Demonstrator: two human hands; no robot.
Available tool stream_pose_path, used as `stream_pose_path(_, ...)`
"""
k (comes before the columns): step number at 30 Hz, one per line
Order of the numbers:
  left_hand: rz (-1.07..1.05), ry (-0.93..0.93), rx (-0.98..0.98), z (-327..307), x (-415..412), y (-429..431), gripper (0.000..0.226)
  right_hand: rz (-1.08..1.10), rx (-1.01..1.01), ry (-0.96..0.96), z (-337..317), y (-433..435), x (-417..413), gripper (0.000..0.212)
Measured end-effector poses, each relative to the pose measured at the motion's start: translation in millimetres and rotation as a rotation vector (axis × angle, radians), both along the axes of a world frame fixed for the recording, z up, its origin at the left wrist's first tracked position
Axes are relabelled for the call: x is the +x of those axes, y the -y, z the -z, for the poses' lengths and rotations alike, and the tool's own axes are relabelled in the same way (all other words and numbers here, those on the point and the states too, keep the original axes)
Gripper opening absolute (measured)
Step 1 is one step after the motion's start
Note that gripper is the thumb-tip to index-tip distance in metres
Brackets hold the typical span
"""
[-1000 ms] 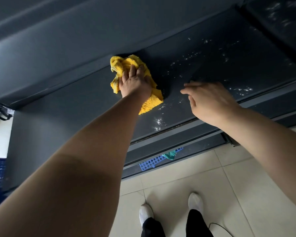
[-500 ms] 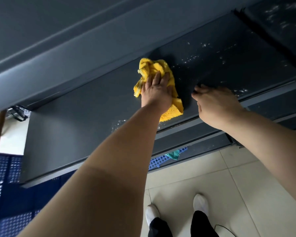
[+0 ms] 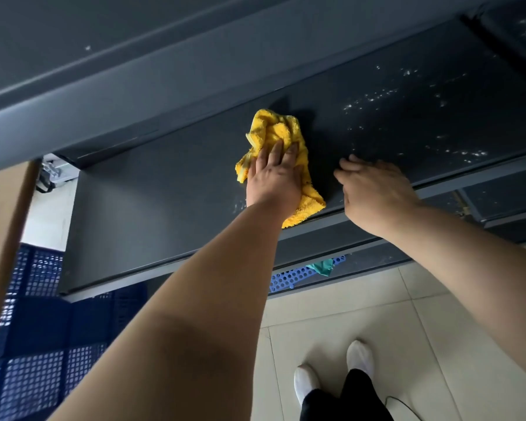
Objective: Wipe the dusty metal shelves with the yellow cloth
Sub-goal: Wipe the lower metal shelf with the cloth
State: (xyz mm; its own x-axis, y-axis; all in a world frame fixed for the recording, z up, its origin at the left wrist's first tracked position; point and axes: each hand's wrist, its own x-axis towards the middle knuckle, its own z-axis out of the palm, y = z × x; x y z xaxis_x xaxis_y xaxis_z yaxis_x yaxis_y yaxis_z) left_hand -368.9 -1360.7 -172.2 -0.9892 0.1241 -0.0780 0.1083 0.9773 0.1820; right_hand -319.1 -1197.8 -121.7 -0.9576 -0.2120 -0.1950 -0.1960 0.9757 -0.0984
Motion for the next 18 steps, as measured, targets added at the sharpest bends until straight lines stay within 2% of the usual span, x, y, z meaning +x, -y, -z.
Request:
stream_pose_path(5, -0.052, 0.025, -0.004, 2.7, 12.1, 49.2, 0.052, -0.026, -0.007, -0.011, 4.5, 36.9, 8.1, 0.038)
stream_pose_path(12, -0.132, 0.04, 0.017, 6.9, 30.8, 111.8, 0.053, -0.017, 0.086, 0.02, 7.3, 60.3, 18.9, 0.038)
stream_pose_path(18, -0.329, 0.03, 0.028, 8.0, 51.8, 130.0, 0.054, -0.053, 0.061, 0.034, 10.1, 51.9, 22.4, 0.045)
